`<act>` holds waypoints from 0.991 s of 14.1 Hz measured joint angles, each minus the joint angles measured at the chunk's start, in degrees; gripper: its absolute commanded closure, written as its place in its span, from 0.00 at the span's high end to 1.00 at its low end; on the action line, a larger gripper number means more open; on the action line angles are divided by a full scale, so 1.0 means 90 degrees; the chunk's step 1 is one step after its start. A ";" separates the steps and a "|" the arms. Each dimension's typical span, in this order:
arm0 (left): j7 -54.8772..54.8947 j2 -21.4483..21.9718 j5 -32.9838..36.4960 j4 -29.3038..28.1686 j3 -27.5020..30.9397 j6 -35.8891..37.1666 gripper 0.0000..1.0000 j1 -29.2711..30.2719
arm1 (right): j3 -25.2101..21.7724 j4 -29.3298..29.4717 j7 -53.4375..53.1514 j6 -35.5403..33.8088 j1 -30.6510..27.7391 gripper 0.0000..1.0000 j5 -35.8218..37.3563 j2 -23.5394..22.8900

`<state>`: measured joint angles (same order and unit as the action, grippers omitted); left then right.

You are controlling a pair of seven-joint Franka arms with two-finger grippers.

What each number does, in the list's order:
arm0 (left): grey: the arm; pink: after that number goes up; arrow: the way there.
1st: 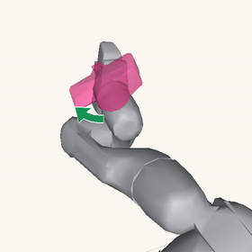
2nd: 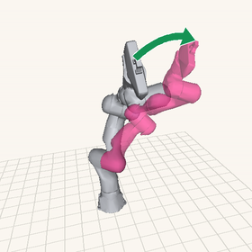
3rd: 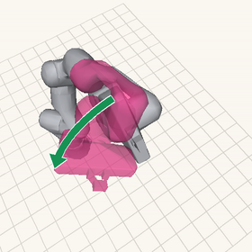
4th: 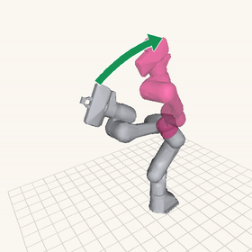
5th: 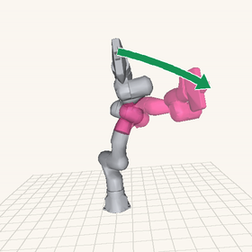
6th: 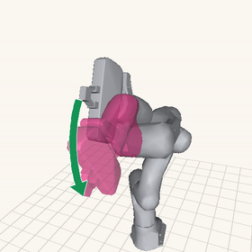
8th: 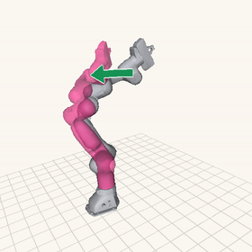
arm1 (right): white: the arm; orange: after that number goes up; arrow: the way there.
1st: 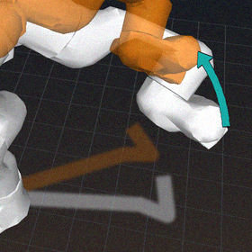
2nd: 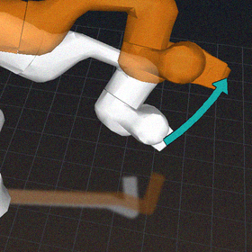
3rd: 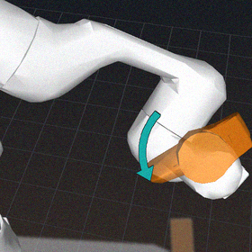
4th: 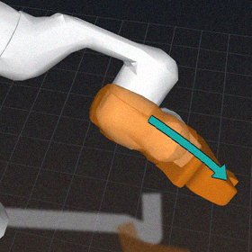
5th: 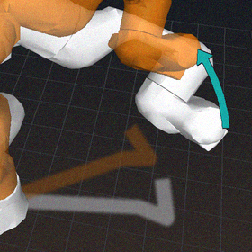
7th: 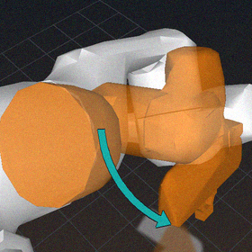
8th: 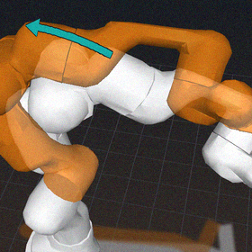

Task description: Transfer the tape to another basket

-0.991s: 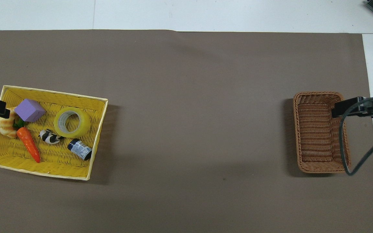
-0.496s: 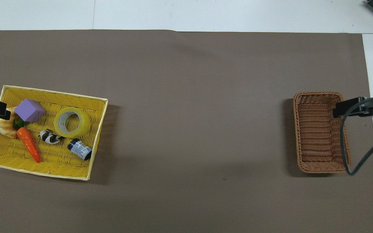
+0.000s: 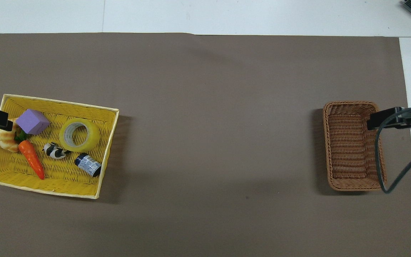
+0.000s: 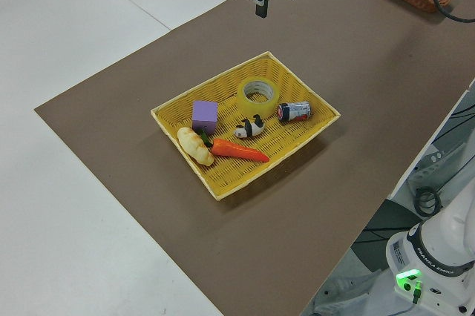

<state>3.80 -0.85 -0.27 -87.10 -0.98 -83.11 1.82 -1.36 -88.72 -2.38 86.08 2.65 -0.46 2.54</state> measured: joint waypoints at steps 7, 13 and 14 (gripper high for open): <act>0.0011 0.0000 -0.0001 0.0000 -0.0008 0.0000 1.00 -0.0001 | 0.0000 -0.0002 0.0000 0.0000 0.0000 1.00 0.0000 0.0000; 0.0057 -0.0002 -0.0002 -0.0024 -0.0008 -0.0077 1.00 -0.0001 | 0.0000 -0.0002 0.0000 0.0000 0.0000 1.00 0.0000 0.0001; 0.0093 -0.0007 -0.0002 -0.0040 -0.0008 -0.0118 1.00 -0.0001 | 0.0000 -0.0002 0.0000 0.0000 0.0000 1.00 0.0000 0.0001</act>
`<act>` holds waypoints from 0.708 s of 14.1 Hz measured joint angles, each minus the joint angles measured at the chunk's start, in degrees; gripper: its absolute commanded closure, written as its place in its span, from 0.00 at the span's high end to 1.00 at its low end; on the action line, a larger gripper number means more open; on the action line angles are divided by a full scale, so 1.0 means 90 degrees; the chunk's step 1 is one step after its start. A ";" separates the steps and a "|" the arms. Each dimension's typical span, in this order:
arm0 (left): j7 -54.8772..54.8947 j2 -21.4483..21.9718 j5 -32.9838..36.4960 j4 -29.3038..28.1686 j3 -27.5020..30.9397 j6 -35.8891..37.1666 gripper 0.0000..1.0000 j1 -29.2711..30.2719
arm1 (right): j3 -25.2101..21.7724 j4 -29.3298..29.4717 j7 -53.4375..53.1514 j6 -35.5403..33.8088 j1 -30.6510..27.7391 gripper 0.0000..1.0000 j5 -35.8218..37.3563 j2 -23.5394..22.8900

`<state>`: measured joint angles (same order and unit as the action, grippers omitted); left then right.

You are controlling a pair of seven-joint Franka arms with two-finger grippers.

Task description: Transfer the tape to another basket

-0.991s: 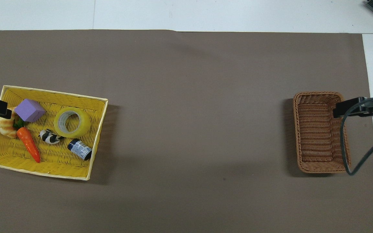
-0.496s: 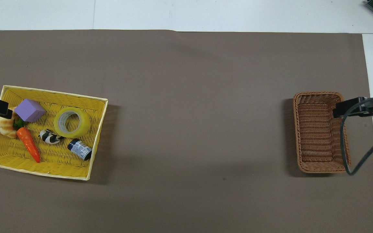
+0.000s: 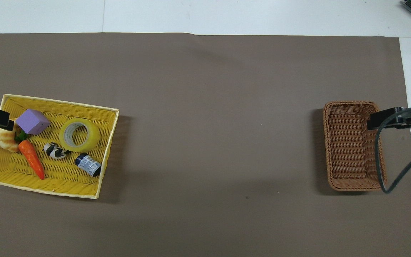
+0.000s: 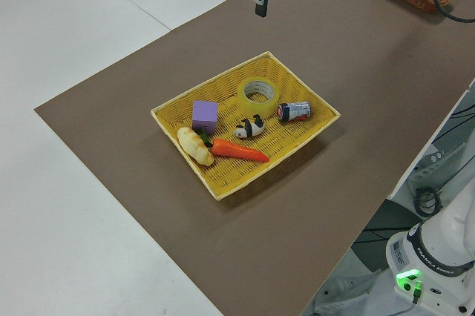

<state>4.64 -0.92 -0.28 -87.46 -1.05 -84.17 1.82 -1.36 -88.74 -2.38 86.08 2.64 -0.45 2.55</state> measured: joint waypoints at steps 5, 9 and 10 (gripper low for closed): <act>0.0306 -0.0025 0.0000 -0.0330 0.0011 -0.0323 1.00 0.0006 | 0.0000 0.0000 0.0000 0.0000 0.0000 1.00 0.0000 0.0001; 0.0336 -0.0058 0.0000 -0.0661 0.0033 -0.0873 1.00 0.0023 | 0.0000 0.0000 0.0000 0.0000 0.0000 1.00 0.0000 0.0001; 0.0337 -0.0074 0.0000 -0.0734 0.0048 -0.1010 1.00 0.0032 | 0.0000 0.0000 0.0000 0.0000 0.0000 1.00 0.0000 0.0001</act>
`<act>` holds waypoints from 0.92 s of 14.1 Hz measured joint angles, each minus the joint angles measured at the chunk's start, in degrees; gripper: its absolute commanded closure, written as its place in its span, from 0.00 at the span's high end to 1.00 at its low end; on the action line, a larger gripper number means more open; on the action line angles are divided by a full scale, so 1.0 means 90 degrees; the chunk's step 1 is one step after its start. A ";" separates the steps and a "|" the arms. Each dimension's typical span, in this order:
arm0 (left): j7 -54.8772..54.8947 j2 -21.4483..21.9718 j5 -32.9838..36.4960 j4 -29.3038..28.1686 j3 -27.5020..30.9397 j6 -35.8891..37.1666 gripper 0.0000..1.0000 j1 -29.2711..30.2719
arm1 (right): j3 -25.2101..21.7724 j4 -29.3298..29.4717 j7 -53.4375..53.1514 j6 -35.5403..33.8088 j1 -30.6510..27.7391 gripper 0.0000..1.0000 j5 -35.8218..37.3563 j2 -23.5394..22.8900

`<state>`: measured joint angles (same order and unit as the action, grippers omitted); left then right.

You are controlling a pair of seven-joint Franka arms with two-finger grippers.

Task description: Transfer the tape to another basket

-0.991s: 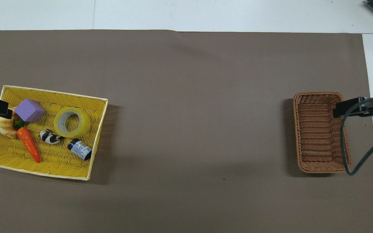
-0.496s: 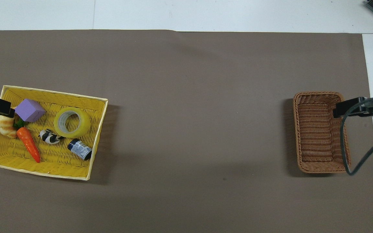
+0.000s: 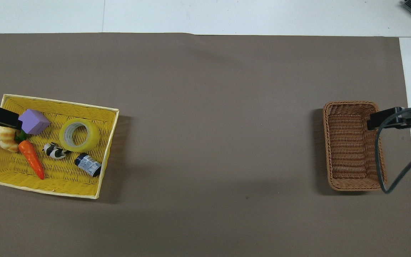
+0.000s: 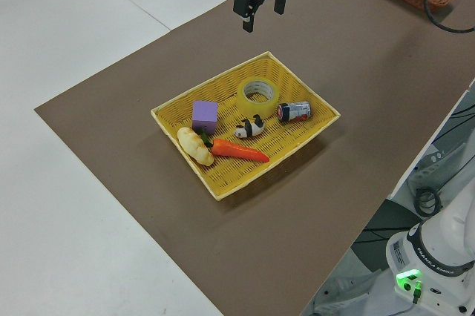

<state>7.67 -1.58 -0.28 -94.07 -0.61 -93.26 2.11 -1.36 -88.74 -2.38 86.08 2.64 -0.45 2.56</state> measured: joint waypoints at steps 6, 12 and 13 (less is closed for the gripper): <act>0.0002 -0.0164 0.0000 -0.0551 0.0006 -0.0709 1.00 0.0045 | 0.0000 0.0000 0.0000 0.0000 0.0000 1.00 0.0000 0.0000; -0.0001 -0.0431 0.0000 -0.1362 0.0006 -0.1670 1.00 0.0049 | 0.0000 0.0000 0.0000 0.0000 0.0000 1.00 0.0000 0.0000; -0.0002 -0.0549 0.0000 -0.1392 0.0004 -0.1747 1.00 0.0049 | 0.0000 0.0000 0.0000 0.0000 0.0000 1.00 0.0000 0.0000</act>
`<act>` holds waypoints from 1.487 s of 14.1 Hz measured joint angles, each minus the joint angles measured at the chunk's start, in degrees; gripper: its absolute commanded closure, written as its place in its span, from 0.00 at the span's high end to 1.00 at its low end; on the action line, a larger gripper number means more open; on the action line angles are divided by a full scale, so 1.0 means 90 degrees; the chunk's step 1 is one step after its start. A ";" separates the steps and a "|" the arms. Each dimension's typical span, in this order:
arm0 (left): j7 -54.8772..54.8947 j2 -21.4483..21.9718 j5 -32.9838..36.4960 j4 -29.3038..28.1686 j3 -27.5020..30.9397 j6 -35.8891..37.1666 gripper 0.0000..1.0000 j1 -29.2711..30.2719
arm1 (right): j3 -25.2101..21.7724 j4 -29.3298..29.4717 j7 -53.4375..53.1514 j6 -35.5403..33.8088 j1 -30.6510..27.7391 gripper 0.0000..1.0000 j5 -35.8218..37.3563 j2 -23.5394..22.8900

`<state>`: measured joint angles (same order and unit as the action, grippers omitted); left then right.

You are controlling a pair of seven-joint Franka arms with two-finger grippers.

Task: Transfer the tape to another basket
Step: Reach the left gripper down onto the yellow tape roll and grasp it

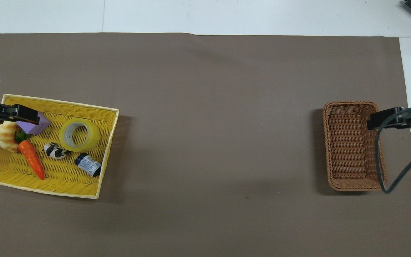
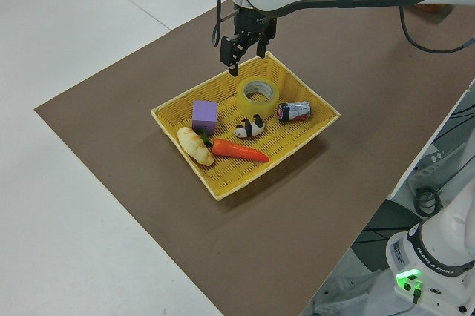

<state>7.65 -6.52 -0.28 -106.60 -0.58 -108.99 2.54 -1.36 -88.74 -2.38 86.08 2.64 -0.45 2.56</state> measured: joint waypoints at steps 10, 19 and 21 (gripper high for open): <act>0.0000 -0.0663 -0.0205 -0.0849 -0.0028 -0.1369 0.72 -0.0003 | 0.0000 0.0000 0.0000 0.0000 0.0000 1.00 0.0000 0.0000; 0.0006 -0.0791 -0.0367 -0.1337 -0.0023 -0.1911 0.00 -0.0007 | 0.0000 0.0000 0.0000 0.0000 0.0000 1.00 0.0000 0.0000; 0.0003 -0.0797 -0.0385 -0.1171 -0.0042 -0.1750 0.00 -0.0008 | 0.0000 0.0000 0.0000 0.0000 0.0000 1.00 0.0000 0.0000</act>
<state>7.67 -13.69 -3.75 -117.14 -0.95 -124.74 2.47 -1.36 -88.74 -2.38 86.08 2.63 -0.45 2.56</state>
